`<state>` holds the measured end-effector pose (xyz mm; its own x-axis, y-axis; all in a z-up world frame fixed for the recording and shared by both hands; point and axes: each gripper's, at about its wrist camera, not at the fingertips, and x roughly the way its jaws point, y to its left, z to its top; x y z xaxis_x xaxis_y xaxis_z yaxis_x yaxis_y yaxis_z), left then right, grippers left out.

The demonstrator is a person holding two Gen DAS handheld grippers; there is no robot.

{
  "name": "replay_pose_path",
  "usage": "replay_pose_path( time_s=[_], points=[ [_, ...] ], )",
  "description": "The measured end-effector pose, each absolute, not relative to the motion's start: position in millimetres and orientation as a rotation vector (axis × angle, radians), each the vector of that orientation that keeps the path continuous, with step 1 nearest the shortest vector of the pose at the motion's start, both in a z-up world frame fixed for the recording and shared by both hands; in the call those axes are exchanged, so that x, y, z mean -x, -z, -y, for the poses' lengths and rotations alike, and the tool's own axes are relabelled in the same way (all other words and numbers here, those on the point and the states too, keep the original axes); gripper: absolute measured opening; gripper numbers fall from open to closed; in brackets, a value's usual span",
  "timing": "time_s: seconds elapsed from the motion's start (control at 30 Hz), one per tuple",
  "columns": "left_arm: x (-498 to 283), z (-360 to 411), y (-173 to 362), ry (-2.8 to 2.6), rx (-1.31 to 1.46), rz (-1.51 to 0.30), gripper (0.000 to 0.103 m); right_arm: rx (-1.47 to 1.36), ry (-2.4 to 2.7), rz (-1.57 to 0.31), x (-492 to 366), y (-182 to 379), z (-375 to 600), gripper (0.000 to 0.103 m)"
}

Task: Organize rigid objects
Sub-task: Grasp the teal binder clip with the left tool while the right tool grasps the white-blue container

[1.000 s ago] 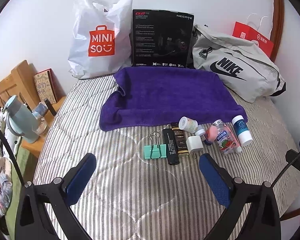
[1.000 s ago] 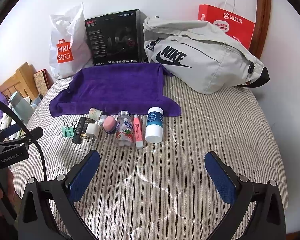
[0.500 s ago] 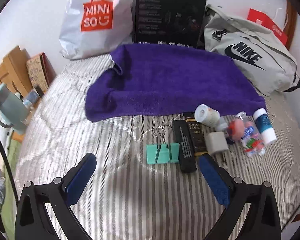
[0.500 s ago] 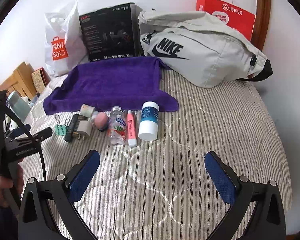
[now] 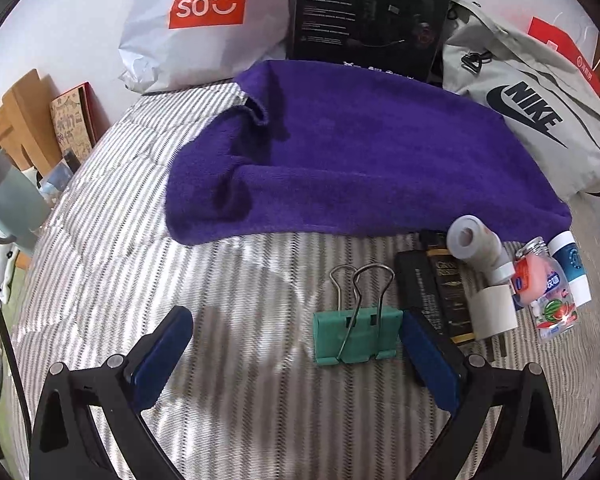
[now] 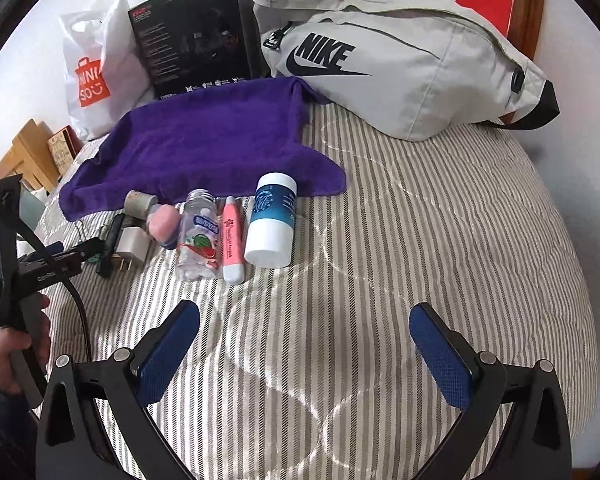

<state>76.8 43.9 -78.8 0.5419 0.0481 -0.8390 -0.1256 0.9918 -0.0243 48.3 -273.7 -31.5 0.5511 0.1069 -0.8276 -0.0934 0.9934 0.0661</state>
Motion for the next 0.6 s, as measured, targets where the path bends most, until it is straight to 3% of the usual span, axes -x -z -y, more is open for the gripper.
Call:
replay_pose_path(
  time_s=[0.1, 0.3, 0.53, 0.6],
  points=[
    [-76, -41, 79, -0.105, 0.053, -0.995, 0.103, -0.017, -0.123, -0.977, -53, 33, 273, 0.103],
    [-74, -33, 85, -0.092, 0.043, -0.988, 0.083, -0.026, -0.133, -0.965, -77, 35, 271, 0.103],
    [-74, -26, 80, -0.058, 0.035, -0.964, 0.043, -0.075, -0.176, -0.973, -117, 47, 272, 0.099],
    [-75, -22, 79, -0.057, 0.017, -0.965, 0.042, -0.064, -0.182, -0.975, -126, 51, 268, 0.095]
  ],
)
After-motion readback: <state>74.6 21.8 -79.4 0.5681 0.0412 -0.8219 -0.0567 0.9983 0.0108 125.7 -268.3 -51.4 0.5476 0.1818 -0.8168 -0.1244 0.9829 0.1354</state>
